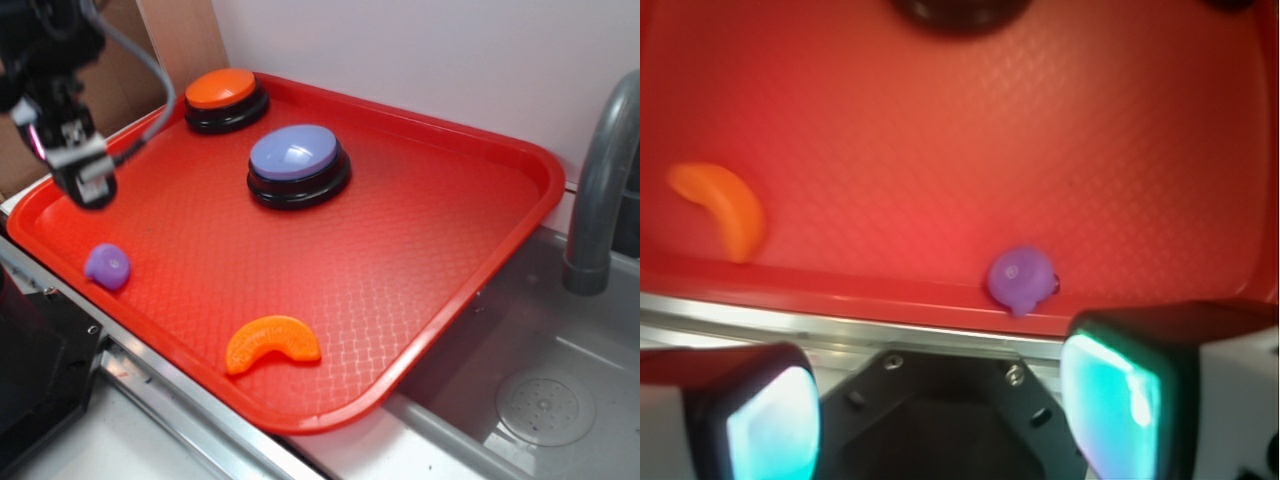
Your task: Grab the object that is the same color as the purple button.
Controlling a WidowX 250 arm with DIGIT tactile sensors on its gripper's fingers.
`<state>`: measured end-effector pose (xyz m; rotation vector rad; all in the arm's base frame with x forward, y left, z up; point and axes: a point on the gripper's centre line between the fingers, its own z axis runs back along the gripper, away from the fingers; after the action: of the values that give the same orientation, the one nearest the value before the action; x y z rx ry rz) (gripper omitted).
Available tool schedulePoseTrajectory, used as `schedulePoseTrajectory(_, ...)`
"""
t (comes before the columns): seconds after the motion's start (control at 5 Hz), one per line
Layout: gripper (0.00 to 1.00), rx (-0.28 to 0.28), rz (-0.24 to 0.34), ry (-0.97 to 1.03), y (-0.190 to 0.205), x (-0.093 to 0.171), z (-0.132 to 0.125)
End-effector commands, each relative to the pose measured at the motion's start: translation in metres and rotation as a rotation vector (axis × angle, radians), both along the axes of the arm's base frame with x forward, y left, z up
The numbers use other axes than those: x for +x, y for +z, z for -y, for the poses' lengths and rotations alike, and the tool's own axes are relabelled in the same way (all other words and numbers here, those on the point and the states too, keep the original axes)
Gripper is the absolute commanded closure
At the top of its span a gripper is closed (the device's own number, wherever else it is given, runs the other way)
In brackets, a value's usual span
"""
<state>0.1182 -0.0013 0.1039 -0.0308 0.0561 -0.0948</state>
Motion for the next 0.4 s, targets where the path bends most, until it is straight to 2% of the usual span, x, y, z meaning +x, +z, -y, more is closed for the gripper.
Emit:
schedulePoseTrajectory(0.0, 0.00, 0.053, -0.009, 0.052, -0.052, 0.002, -0.022)
schedulePoseTrajectory(0.2, 0.00, 0.061, -0.038, 0.081, -0.074, 0.001, -0.030)
